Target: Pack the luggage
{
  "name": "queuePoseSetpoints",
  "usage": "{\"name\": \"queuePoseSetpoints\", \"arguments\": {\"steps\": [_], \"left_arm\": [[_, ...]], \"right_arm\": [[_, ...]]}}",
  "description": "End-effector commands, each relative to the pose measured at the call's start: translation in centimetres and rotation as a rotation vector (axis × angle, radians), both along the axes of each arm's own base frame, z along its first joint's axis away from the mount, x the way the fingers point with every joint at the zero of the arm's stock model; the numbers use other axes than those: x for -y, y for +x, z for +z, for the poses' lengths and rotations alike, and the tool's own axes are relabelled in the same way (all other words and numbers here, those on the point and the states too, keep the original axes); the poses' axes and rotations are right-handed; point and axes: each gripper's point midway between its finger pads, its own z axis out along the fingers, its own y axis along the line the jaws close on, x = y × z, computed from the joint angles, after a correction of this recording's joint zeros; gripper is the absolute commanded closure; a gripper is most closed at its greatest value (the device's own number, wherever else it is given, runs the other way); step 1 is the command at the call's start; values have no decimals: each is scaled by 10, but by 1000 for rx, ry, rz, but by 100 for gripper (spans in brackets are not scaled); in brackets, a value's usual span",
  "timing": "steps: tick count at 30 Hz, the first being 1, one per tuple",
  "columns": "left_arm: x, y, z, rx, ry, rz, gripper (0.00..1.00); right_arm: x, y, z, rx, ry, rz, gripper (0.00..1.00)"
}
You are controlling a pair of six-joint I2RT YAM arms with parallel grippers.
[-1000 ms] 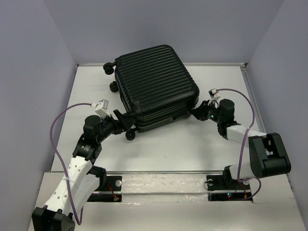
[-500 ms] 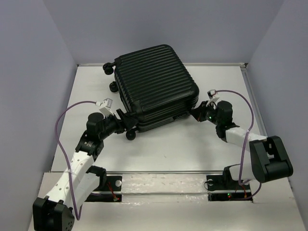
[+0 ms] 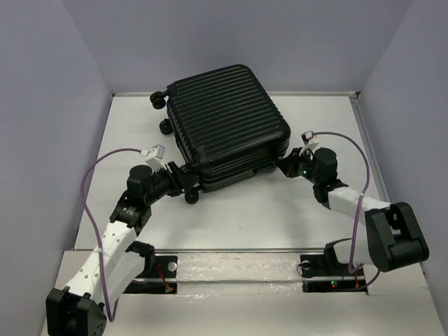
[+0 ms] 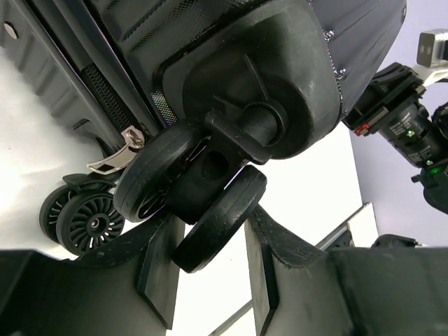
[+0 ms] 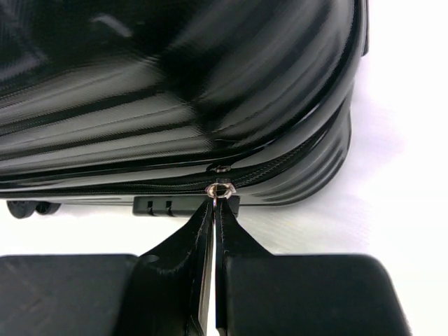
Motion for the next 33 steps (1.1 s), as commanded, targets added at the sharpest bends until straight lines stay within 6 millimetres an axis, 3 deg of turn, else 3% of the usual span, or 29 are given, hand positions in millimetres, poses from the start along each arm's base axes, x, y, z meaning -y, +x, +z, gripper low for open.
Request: {"name": "queuePoseSetpoints", "arguments": {"steps": [1, 4, 8, 9, 11, 12, 15, 18, 19, 20, 22, 23, 24, 25, 30, 32, 33], "left_arm": [[2, 15, 53, 188, -66, 25, 94], [11, 14, 63, 209, -103, 1, 94], [37, 8, 71, 217, -136, -65, 94], [49, 4, 76, 216, -155, -100, 94], [58, 1, 83, 224, -172, -122, 94], [62, 0, 85, 221, -180, -131, 94], [74, -10, 101, 238, -216, -181, 94], [78, -18, 117, 247, -264, -208, 94], [80, -23, 121, 248, -279, -224, 94], [82, -26, 126, 251, -294, -234, 94], [84, -33, 136, 253, -329, -255, 94], [87, -37, 138, 250, -339, -266, 94], [87, -40, 140, 249, -349, -272, 94], [88, -43, 141, 249, -357, -276, 94], [87, -54, 138, 230, -395, -261, 94], [84, -53, 129, 212, -376, -235, 94], [79, -51, 128, 222, -358, -213, 94]], "right_arm": [[-27, -19, 20, 36, 15, 120, 93], [-51, -34, 21, 32, 11, 183, 93], [-113, -63, 17, 25, -12, 292, 93], [-140, -77, 12, 13, -15, 331, 93], [-167, -92, 12, 6, 11, 377, 93], [-192, -110, 17, 31, 35, 431, 93], [-247, -140, 7, 34, 43, 530, 93], [-291, -152, 32, 96, 124, 572, 93], [-306, -166, 23, 86, 132, 606, 93], [-320, -166, 45, 132, 208, 593, 93], [-332, -170, 55, 163, 279, 567, 93], [-338, -175, 48, 161, 302, 558, 93], [-335, -160, 70, 199, 416, 459, 93], [-334, -159, 75, 206, 476, 421, 93], [-312, -116, 76, 178, 689, 121, 93], [-308, -116, 73, 159, 694, 108, 92], [-307, -122, 76, 156, 700, 120, 84]]}}
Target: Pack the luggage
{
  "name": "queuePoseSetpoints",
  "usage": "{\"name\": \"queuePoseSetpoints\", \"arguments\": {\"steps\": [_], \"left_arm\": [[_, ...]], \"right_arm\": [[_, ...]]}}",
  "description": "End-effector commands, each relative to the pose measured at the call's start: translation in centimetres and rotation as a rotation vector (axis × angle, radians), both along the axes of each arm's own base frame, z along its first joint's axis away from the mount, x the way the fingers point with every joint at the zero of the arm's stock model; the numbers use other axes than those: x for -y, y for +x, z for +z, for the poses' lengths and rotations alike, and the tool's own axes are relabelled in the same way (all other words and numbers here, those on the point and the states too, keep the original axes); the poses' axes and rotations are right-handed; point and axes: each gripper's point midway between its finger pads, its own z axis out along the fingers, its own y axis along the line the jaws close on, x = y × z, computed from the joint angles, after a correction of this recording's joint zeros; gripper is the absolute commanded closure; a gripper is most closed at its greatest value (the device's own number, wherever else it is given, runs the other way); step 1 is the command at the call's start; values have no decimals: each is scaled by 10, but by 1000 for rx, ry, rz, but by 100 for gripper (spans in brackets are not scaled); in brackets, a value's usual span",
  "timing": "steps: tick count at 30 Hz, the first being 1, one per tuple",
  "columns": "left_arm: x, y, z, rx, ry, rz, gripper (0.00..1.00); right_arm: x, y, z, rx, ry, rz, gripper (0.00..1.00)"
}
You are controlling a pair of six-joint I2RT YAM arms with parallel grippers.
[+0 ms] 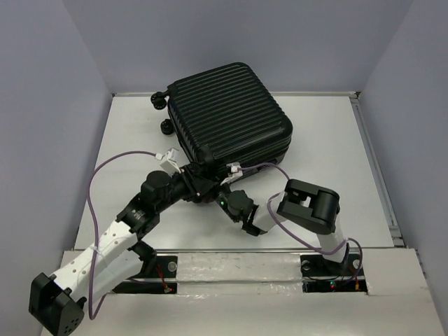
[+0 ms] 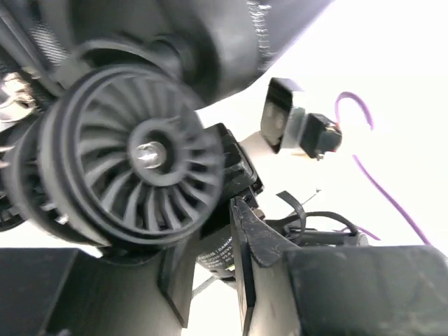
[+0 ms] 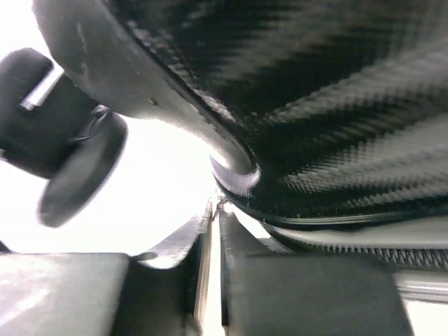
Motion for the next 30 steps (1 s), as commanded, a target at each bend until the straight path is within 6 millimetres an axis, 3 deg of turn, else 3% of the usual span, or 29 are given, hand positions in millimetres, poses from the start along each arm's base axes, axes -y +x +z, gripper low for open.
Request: {"name": "queuePoseSetpoints", "arguments": {"steps": [1, 3, 4, 6, 7, 8, 9, 10, 13, 15, 17, 18, 19, 21, 22, 24, 25, 28, 30], "left_arm": [[16, -19, 103, 275, -208, -103, 94], [3, -15, 111, 326, -150, -46, 89], [-7, -8, 102, 307, -91, 16, 79], [-21, -3, 106, 336, -38, 78, 55], [-30, -3, 119, 383, -15, 105, 39], [-42, 2, 117, 379, 27, 169, 30], [-50, 0, 134, 417, 28, 194, 18], [-54, 2, 129, 417, 61, 210, 15], [-78, 1, 159, 482, 115, 291, 8], [-91, -1, 170, 509, 147, 333, 1], [-99, -2, 174, 521, 163, 359, 1], [-101, -2, 177, 534, 167, 366, 1], [-105, -3, 182, 542, 161, 381, 1], [-107, -4, 184, 549, 172, 389, 1], [-110, -3, 187, 552, 174, 402, 1], [-112, -4, 190, 559, 173, 413, 1], [-115, -4, 193, 570, 178, 420, 1], [-123, -5, 199, 594, 182, 454, 1], [-127, -8, 201, 614, 180, 465, 1]], "right_arm": [[-13, -45, 60, 27, 304, 105, 55], [0, -49, 58, 17, 288, 100, 30], [12, -53, 43, -4, 241, 96, 1], [22, -57, 25, -41, 145, 91, 0], [26, -59, 20, -53, 101, 97, 0], [34, -63, 10, -89, 13, 99, 0], [36, -69, 8, -101, -29, 109, 0], [40, -70, 4, -113, -80, 109, 4], [54, -85, -3, -145, -227, 131, 0], [65, -96, 8, -110, -272, 188, 0], [73, -102, 19, -92, -291, 201, 0], [83, -103, 15, -90, -350, 198, 0], [89, -104, 42, -55, -313, 194, 0], [103, -105, 56, -11, -353, 192, 0], [111, -106, 86, 32, -301, 189, 0], [125, -107, 102, 94, -345, 185, 0], [137, -109, 126, 128, -307, 170, 0], [173, -105, 165, 188, -307, 88, 0], [200, -97, 176, 202, -335, 0, 0]]}}
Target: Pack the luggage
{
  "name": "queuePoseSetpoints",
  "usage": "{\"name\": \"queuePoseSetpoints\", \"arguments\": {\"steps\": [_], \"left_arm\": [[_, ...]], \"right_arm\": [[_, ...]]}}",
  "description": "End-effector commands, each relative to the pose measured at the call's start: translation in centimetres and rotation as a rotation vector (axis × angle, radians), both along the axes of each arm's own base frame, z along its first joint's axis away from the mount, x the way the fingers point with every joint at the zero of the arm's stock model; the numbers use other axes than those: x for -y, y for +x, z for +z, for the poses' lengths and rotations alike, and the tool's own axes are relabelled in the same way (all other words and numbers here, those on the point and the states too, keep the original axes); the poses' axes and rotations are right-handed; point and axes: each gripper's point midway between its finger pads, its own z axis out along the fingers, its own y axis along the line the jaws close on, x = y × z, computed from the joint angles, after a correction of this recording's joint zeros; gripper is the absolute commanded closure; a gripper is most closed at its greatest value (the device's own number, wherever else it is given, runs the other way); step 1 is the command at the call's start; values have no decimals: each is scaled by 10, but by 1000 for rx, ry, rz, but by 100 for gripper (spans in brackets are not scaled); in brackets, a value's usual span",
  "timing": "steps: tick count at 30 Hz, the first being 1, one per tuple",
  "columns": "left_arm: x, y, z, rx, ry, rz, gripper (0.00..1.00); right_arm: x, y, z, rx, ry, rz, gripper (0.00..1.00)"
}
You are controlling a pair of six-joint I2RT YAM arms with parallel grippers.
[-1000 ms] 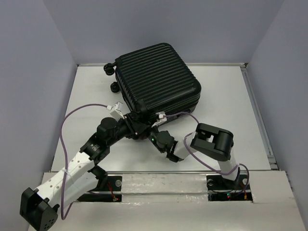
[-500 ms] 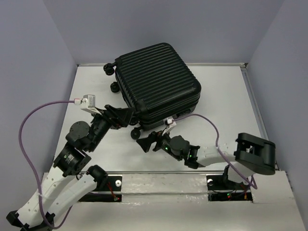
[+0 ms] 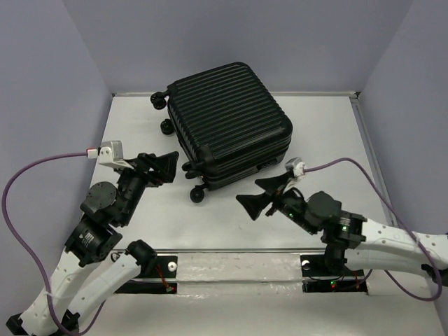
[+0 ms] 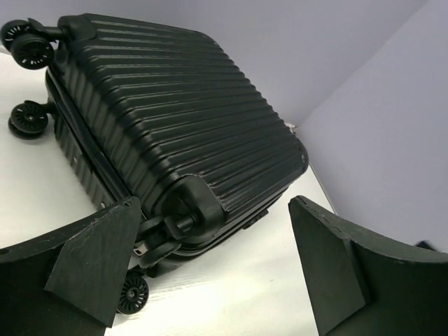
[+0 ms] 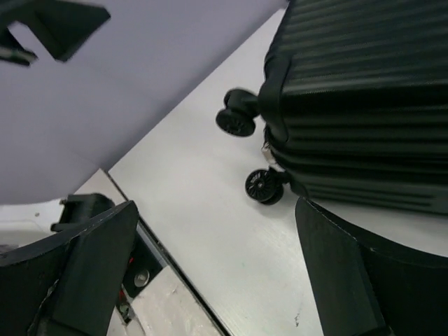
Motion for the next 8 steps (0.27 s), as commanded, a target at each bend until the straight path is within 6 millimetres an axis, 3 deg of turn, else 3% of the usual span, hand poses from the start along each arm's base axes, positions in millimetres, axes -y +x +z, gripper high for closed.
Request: {"name": "queuePoseSetpoints", "arguments": {"steps": [1, 2, 5, 8], "left_arm": [[-21, -5, 30, 114, -12, 69, 1], [-20, -6, 28, 117, -7, 66, 1], [-17, -4, 20, 123, 2, 55, 1], [-12, 2, 7, 109, 15, 51, 1]], "right_arm": [[55, 14, 27, 97, -92, -162, 0], [69, 14, 38, 112, -55, -191, 0], [95, 23, 37, 110, -31, -304, 0], [101, 28, 26, 98, -49, -352, 0]]}}
